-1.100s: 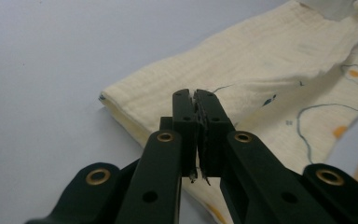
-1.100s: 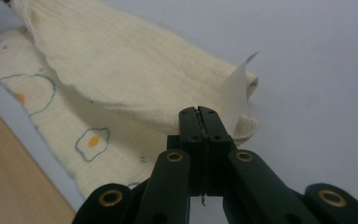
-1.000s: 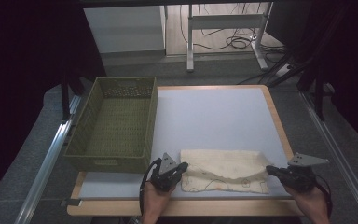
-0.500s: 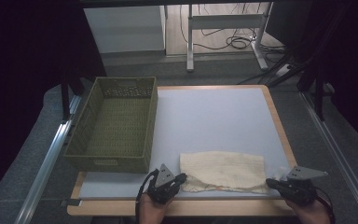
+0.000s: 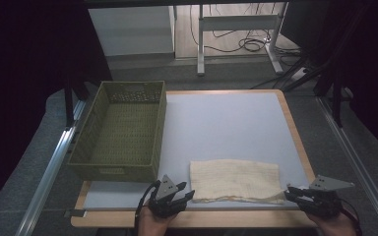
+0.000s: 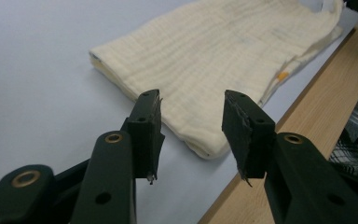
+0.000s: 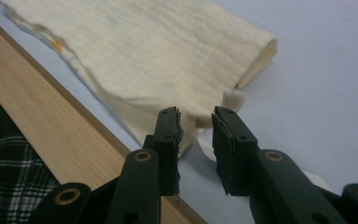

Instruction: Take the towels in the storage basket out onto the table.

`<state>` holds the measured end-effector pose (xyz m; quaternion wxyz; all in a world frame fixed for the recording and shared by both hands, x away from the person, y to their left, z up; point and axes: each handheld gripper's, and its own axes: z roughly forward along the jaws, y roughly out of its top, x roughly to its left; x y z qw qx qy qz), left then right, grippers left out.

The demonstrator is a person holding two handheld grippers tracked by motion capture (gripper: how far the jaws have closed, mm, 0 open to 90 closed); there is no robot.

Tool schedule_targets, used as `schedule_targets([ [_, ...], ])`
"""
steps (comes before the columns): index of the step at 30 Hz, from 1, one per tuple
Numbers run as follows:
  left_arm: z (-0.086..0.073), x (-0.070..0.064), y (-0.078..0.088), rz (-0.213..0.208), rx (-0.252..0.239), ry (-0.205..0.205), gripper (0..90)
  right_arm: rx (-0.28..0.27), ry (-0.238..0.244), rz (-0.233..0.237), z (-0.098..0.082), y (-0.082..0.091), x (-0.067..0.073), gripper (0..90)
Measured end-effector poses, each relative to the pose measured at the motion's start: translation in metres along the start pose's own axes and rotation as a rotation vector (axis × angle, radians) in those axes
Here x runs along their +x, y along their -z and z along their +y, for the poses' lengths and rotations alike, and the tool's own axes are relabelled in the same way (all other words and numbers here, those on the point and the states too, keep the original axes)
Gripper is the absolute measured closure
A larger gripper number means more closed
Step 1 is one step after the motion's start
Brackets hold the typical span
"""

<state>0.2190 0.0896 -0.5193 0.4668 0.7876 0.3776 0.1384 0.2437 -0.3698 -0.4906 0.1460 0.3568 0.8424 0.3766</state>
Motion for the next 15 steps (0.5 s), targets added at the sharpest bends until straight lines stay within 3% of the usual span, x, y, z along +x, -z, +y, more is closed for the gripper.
schedule_targets([
  [3, 0.002, 0.003, -0.004, -0.008, 0.01, 0.011, 53.7, -0.016, -0.002, -0.002, 0.005, 0.005, -0.001, 71.2],
  [8, 0.009, 0.002, -0.025, -0.018, 0.037, 0.005, 47.0, -0.031, 0.003, 0.0, 0.017, 0.003, 0.0, 71.1],
  [11, 0.012, 0.004, -0.038, -0.003, 0.056, 0.001, 43.7, -0.012, 0.016, 0.004, 0.025, -0.011, -0.002, 70.0],
  [15, 0.01, 0.005, -0.048, 0.022, 0.094, -0.008, 41.2, 0.029, 0.011, 0.011, 0.017, -0.028, -0.001, 67.8],
])
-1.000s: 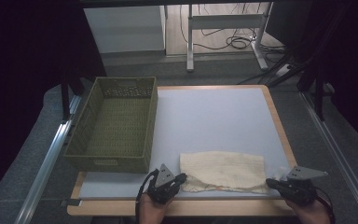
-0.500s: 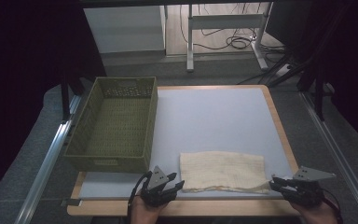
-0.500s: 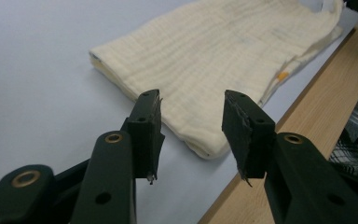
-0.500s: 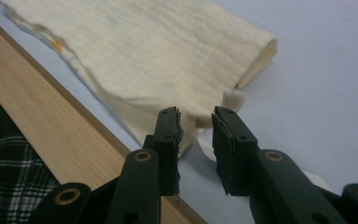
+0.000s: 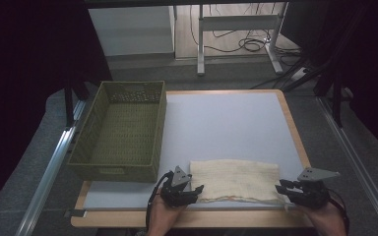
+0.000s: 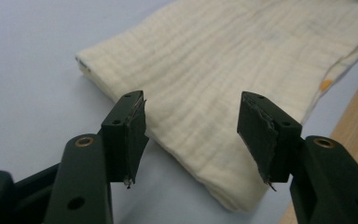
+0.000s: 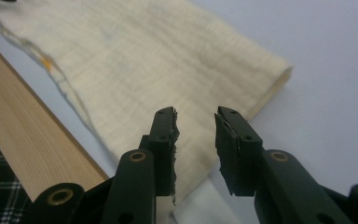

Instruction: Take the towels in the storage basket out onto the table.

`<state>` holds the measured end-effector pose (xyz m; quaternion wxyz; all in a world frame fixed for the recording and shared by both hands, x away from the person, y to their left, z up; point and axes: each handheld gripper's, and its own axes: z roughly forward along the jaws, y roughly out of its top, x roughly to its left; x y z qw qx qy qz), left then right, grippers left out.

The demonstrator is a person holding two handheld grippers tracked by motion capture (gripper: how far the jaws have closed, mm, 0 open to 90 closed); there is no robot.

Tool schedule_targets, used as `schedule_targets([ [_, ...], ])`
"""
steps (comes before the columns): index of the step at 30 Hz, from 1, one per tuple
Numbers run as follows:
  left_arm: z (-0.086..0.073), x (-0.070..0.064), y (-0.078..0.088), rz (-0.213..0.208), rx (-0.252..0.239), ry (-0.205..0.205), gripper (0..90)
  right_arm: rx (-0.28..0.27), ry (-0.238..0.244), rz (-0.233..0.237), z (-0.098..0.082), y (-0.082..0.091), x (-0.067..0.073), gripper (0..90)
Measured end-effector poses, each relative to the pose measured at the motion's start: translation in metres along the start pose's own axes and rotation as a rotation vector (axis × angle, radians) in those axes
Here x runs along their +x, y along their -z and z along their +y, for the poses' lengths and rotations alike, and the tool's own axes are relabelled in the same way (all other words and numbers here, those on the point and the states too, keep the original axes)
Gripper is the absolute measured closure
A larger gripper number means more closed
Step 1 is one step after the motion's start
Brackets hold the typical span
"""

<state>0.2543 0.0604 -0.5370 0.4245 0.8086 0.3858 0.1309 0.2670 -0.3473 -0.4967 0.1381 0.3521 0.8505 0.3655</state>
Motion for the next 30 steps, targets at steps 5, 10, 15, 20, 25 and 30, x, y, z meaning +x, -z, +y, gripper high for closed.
schedule_targets([
  [5, -0.006, 0.003, 0.0, 0.007, 0.018, 0.007, 39.9, 0.027, 0.032, -0.041, -0.015, -0.002, 0.008, 65.4],
  [10, -0.006, 0.006, 0.003, 0.006, 0.014, 0.02, 38.9, 0.04, 0.027, -0.047, -0.021, -0.005, 0.007, 64.7],
  [15, 0.006, 0.013, 0.005, 0.022, -0.012, 0.039, 38.6, 0.002, -0.007, -0.047, -0.014, -0.003, 0.003, 64.0],
  [20, 0.017, 0.015, -0.008, 0.039, 0.001, 0.046, 42.0, -0.036, -0.04, -0.097, 0.004, -0.008, -0.012, 61.7],
  [25, 0.025, 0.023, -0.018, 0.093, 0.008, 0.074, 43.6, -0.071, -0.088, -0.124, 0.02, -0.021, -0.031, 61.9],
  [30, 0.033, 0.032, -0.026, 0.131, 0.007, 0.104, 45.0, -0.077, -0.095, -0.14, 0.033, -0.032, -0.04, 61.9],
])
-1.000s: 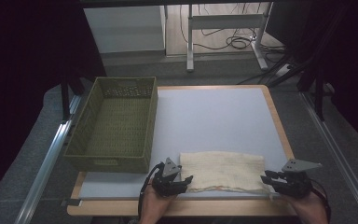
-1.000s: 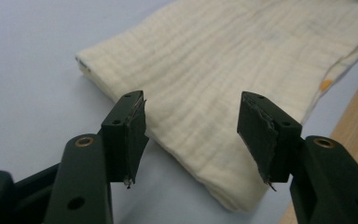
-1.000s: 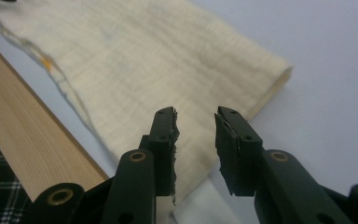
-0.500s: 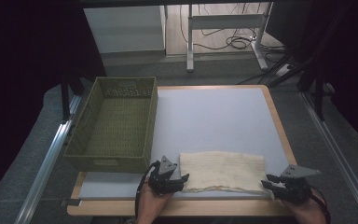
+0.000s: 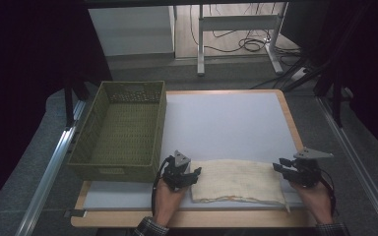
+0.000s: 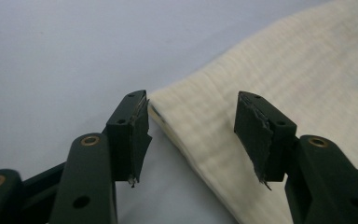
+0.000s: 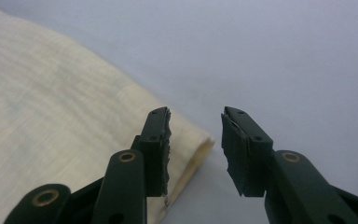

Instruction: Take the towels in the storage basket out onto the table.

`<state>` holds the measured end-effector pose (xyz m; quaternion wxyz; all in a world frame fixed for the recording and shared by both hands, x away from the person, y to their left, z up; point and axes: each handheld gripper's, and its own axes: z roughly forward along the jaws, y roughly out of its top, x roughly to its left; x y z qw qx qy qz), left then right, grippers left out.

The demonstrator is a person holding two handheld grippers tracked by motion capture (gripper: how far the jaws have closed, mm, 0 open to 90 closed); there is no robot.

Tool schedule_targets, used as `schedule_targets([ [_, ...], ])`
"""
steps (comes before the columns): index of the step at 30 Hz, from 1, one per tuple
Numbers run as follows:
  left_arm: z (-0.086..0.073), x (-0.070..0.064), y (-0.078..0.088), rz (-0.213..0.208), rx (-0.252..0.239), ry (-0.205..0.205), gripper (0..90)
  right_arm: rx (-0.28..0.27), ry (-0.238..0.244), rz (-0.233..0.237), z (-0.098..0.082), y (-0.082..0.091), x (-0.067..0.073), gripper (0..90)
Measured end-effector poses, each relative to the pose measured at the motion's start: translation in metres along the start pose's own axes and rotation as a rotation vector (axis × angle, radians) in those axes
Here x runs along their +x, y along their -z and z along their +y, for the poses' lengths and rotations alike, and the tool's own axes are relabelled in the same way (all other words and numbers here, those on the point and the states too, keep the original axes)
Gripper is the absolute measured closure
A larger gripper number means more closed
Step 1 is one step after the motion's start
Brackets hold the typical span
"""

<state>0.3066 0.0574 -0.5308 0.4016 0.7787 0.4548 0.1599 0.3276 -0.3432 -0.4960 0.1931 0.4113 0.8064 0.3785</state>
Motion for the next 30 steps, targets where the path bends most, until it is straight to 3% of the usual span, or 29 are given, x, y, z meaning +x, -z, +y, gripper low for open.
schedule_targets([
  [7, 0.002, 0.008, -0.014, 0.055, 0.025, 0.03, 44.9, 0.084, 0.05, -0.026, -0.006, -0.022, -0.002, 58.6],
  [11, 0.002, 0.01, -0.018, 0.057, 0.032, 0.034, 45.2, 0.077, 0.043, -0.007, -0.009, -0.025, -0.003, 62.8],
  [14, 0.002, 0.009, -0.019, 0.024, 0.035, -0.004, 55.2, 0.077, 0.023, 0.048, -0.008, -0.026, -0.003, 84.4],
  [17, 0.002, 0.008, -0.018, -0.032, 0.039, -0.013, 75.7, 0.086, 0.042, 0.047, -0.006, -0.026, 0.0, 87.3],
  [18, 0.003, 0.006, -0.018, -0.032, 0.04, -0.015, 81.7, 0.089, 0.04, 0.046, -0.005, -0.026, -0.001, 87.4],
  [20, 0.004, 0.006, -0.018, -0.034, 0.038, -0.027, 84.1, 0.089, 0.036, 0.036, -0.002, -0.027, -0.004, 87.5],
  [25, 0.009, 0.008, -0.017, -0.04, 0.014, -0.014, 83.9, 0.07, 0.026, 0.013, 0.014, -0.03, -0.017, 87.4],
  [30, 0.015, 0.008, -0.018, -0.027, -0.012, -0.006, 83.4, 0.061, 0.041, -0.023, 0.037, -0.044, -0.029, 87.4],
])
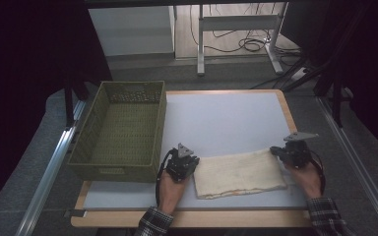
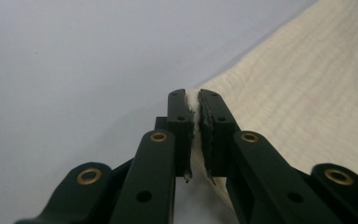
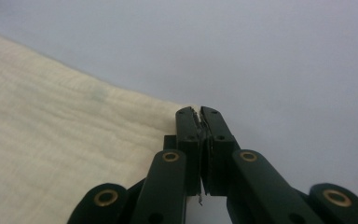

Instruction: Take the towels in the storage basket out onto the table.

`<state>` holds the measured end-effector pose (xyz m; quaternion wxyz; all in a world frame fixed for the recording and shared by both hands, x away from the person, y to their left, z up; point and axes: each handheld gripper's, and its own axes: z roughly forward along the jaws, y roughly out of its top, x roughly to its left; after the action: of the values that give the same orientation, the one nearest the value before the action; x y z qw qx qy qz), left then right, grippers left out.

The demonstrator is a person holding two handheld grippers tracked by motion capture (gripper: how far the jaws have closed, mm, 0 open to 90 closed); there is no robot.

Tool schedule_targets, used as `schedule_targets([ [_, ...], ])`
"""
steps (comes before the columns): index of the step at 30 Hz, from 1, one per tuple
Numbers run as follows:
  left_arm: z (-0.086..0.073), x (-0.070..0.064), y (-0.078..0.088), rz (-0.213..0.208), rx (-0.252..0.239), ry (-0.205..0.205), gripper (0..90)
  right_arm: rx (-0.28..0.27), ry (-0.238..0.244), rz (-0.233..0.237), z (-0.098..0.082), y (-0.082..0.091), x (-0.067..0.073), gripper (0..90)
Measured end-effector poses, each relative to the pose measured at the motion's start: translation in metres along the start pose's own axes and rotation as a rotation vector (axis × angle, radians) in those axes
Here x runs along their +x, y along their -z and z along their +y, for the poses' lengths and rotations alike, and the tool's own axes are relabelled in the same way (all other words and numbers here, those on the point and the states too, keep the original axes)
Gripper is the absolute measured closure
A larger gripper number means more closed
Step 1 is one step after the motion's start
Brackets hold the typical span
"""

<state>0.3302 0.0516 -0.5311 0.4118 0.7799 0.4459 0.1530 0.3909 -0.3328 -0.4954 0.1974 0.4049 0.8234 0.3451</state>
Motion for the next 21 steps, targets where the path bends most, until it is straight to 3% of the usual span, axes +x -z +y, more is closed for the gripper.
schedule_targets([
  [5, 0.0, -0.002, -0.004, 0.042, 0.029, -0.014, 82.2, 0.035, 0.008, -0.004, 0.012, -0.017, -0.008, 86.5],
  [8, -0.002, 0.003, -0.005, 0.042, 0.039, 0.003, 73.9, 0.05, 0.0, 0.0, 0.007, -0.023, -0.011, 82.1],
  [14, 0.004, 0.011, 0.0, 0.015, 0.008, 0.047, 61.8, 0.011, -0.039, 0.005, 0.003, 0.002, -0.013, 68.9],
  [21, 0.005, 0.018, -0.008, 0.012, 0.04, 0.069, 61.7, -0.002, -0.019, 0.067, -0.007, 0.02, 0.006, 62.9],
])
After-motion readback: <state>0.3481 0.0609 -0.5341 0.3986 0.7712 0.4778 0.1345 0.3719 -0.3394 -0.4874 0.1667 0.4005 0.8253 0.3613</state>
